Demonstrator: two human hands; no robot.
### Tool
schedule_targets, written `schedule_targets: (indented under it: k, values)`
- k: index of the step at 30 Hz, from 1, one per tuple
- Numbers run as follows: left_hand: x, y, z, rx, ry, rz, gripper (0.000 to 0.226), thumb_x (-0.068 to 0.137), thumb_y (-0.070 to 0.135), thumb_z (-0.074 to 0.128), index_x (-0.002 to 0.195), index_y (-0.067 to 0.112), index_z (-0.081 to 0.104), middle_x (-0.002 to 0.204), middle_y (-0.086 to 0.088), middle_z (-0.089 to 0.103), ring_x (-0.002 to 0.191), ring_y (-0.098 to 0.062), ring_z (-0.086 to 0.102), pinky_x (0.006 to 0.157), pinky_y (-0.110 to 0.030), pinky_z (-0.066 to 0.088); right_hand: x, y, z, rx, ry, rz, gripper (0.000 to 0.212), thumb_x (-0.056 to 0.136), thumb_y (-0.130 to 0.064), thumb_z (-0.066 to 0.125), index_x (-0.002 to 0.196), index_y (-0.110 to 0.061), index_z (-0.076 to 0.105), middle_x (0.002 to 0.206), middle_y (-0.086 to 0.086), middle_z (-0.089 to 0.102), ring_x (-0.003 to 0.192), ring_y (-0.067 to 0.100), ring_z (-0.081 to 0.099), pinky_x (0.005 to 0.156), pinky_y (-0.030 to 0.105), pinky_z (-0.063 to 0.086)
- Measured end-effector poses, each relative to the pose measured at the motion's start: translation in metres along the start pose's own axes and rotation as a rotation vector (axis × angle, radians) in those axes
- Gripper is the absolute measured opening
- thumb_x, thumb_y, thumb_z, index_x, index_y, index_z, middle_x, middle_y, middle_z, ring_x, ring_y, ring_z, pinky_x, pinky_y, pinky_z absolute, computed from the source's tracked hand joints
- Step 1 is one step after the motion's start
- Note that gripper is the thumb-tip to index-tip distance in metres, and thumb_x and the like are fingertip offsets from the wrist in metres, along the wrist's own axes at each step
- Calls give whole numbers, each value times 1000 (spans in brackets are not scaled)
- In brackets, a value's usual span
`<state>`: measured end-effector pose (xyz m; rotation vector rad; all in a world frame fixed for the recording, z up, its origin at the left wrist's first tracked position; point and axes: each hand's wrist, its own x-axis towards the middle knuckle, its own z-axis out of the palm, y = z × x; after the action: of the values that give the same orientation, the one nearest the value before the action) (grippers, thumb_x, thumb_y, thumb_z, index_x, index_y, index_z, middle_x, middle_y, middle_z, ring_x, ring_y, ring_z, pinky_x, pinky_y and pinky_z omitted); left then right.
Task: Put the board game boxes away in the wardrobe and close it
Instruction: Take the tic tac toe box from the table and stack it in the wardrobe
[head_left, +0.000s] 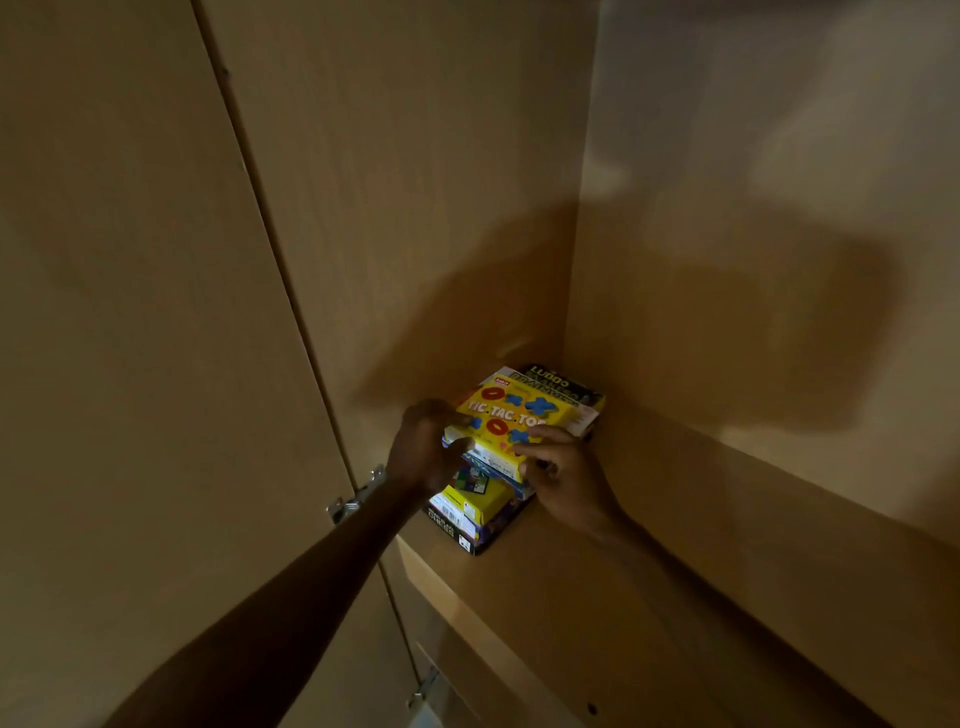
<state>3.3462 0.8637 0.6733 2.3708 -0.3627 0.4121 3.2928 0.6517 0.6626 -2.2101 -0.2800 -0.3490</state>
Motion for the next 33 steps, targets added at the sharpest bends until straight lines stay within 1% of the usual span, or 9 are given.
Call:
schedule_targets:
  k: [3, 7, 9, 14, 18, 22, 26, 29, 33]
  values:
    - [-3, -4, -6, 146, 19, 44, 25, 80, 9, 67, 96, 28, 72, 120, 5, 63, 120, -20, 51, 95, -30, 45, 13, -4, 12, -48, -23, -51, 29, 90, -8, 61, 117, -12, 69, 133, 6, 51, 128, 18, 42, 90, 20, 48]
    - [-2, -9, -15, 253, -118, 10, 65, 78, 12, 67, 140, 26, 51, 148, 2, 47, 135, -23, 39, 104, -35, 44, 27, -11, 26, -66, -83, -52, 35, 91, -5, 56, 124, -8, 64, 137, 8, 44, 125, 22, 48, 97, 31, 50]
    - [-1, -9, -15, 287, -172, -30, 74, 82, 17, 67, 149, 26, 37, 156, 3, 35, 142, -22, 31, 108, -38, 43, 32, -10, 32, -83, -95, -64, 37, 90, -5, 56, 126, -9, 63, 138, 8, 43, 122, 26, 51, 95, 37, 52]
    - [0, -9, -12, 301, -201, -69, 77, 85, 20, 66, 152, 29, 29, 160, 7, 25, 143, -21, 28, 106, -37, 43, 38, -8, 35, -93, -76, -59, 38, 89, -3, 56, 125, -9, 64, 136, 10, 45, 124, 26, 48, 92, 35, 52]
    - [-4, -12, -12, 251, -203, -95, 72, 89, 20, 60, 152, 30, 27, 162, 5, 22, 145, -22, 25, 107, -41, 43, 33, -1, 36, -67, -117, -71, 43, 89, -4, 54, 130, -16, 61, 144, 8, 39, 134, 28, 37, 97, 46, 50]
    - [-17, -14, -10, -39, -94, -158, 52, 86, 33, 57, 138, 35, 47, 141, 7, 54, 121, -15, 56, 95, -37, 53, 18, -7, 29, 44, -47, -109, 43, 89, -3, 55, 128, -18, 61, 144, 3, 42, 137, 18, 36, 101, 37, 49]
    - [-52, 4, -10, -251, 67, -323, 31, 90, 21, 65, 121, 24, 65, 109, 14, 62, 101, -6, 59, 86, -25, 47, -10, -18, 24, 180, 132, -95, 31, 90, -11, 55, 117, -15, 68, 123, -1, 59, 113, 9, 58, 88, 29, 53]
    - [-92, 8, -5, -410, 81, -398, 25, 90, 12, 66, 114, 20, 68, 105, 14, 65, 95, -5, 64, 82, -24, 50, -50, -25, 29, 302, 175, 57, 29, 89, -8, 59, 114, -21, 69, 108, -4, 69, 94, 6, 65, 75, 17, 51]
    - [-153, 14, -1, -468, 64, -466, 23, 90, 5, 63, 109, 14, 70, 104, 10, 69, 81, 11, 61, 67, -3, 45, -108, -28, 44, 405, 120, 298, 32, 83, -16, 57, 109, -29, 70, 87, -6, 72, 81, 11, 68, 73, 26, 53]
